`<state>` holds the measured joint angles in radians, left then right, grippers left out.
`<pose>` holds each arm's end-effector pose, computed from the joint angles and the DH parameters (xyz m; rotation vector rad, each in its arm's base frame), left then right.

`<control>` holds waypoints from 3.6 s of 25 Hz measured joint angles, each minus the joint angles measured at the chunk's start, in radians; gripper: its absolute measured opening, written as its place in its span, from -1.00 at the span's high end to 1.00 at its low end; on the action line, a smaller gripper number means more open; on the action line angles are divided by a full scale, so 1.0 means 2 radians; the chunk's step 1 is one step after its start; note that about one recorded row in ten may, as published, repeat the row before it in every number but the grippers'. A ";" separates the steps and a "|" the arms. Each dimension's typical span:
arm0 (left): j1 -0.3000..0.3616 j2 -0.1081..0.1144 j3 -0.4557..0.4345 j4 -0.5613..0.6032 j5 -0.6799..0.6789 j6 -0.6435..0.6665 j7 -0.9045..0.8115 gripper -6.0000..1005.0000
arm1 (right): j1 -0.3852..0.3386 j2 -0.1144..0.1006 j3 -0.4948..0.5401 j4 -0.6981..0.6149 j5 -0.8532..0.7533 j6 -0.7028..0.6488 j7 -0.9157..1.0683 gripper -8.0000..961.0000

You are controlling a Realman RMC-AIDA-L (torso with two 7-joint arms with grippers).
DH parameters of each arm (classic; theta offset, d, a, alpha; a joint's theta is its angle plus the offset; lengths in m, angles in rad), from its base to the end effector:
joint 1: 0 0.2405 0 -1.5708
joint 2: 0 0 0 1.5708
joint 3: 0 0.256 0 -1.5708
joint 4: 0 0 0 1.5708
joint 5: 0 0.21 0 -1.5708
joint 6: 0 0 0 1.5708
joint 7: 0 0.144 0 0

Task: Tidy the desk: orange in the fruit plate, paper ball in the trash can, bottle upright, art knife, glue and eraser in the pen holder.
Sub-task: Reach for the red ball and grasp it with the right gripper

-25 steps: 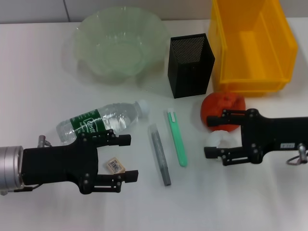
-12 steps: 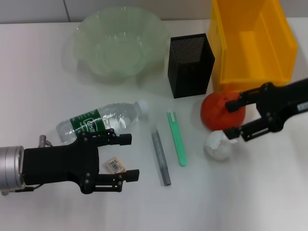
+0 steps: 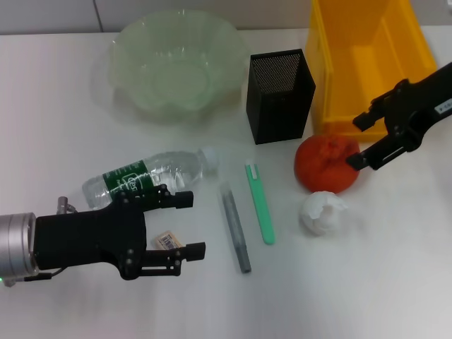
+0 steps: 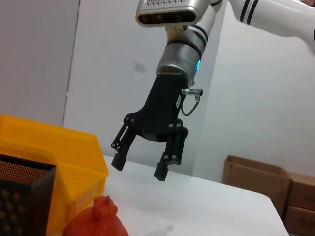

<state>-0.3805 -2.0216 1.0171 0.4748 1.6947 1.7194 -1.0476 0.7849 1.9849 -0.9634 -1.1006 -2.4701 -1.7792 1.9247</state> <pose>-0.2774 0.2557 -0.0224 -2.8727 -0.3875 -0.9513 0.1803 0.3793 0.0570 -2.9615 0.4899 -0.3017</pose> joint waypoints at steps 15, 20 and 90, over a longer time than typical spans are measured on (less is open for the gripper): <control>0.003 -0.004 -0.019 -0.002 0.000 0.000 -0.001 -0.62 | 0.002 0.043 -0.018 -0.047 -0.120 0.028 -0.003 -0.68; 0.002 -0.004 -0.020 -0.002 -0.001 0.000 -0.001 -0.62 | -0.002 0.045 -0.018 -0.045 -0.121 0.036 -0.005 -0.69; 0.000 -0.002 -0.025 0.000 -0.001 0.002 -0.001 -0.62 | -0.030 0.050 -0.103 0.065 -0.077 0.202 -0.026 0.65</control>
<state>-0.3796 -2.0248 0.9664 0.4755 1.6935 1.7243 -1.0492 0.7240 2.0847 -1.1704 -0.9710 -2.6245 -1.3755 1.8736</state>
